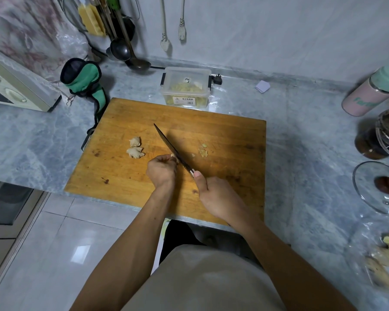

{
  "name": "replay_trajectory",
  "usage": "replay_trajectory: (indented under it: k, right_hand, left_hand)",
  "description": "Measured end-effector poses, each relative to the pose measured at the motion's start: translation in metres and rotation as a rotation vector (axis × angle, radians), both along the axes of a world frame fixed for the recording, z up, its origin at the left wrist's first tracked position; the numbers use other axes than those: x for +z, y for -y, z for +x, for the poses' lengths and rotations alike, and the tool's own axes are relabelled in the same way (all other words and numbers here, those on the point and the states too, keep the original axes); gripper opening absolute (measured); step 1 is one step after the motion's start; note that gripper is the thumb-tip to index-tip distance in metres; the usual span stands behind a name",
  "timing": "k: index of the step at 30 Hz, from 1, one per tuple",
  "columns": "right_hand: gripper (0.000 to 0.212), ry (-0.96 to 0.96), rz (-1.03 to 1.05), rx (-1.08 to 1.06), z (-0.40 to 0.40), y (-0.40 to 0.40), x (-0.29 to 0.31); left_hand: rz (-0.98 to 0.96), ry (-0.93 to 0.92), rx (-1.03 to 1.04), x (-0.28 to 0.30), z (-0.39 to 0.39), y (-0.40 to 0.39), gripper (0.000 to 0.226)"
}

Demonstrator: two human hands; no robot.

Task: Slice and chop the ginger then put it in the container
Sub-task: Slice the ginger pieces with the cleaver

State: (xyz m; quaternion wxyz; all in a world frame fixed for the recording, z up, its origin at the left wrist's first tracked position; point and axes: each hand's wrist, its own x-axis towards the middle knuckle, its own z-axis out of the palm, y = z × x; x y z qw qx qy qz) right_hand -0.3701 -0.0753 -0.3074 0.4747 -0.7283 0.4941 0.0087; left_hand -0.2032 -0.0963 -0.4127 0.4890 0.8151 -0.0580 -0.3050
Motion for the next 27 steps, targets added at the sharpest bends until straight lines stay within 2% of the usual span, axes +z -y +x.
replay_trajectory:
  k: [5,10,13,18,27]
  right_hand:
    - [0.082,0.008,-0.005,0.010,0.003,0.002,-0.006]
    - [0.078,-0.005,-0.007,-0.001,0.012,0.006,-0.010]
    - [0.079,-0.015,0.065,-0.032,0.011,0.011,-0.009]
    - [0.071,-0.018,0.039,-0.043,0.019,0.010,-0.016]
    - [0.070,0.020,-0.016,-0.087,0.032,-0.003,-0.035]
  left_hand:
    - [-0.011,-0.006,0.002,0.000,0.000,-0.001,0.012]
    - [-0.011,0.001,-0.028,-0.009,0.002,-0.003,0.012]
    - [-0.004,-0.001,-0.030,-0.006,0.004,-0.002,0.021]
    - [0.000,0.053,-0.057,0.004,0.002,-0.003,0.033]
    - [0.024,0.112,-0.075,0.020,-0.005,-0.009,0.026]
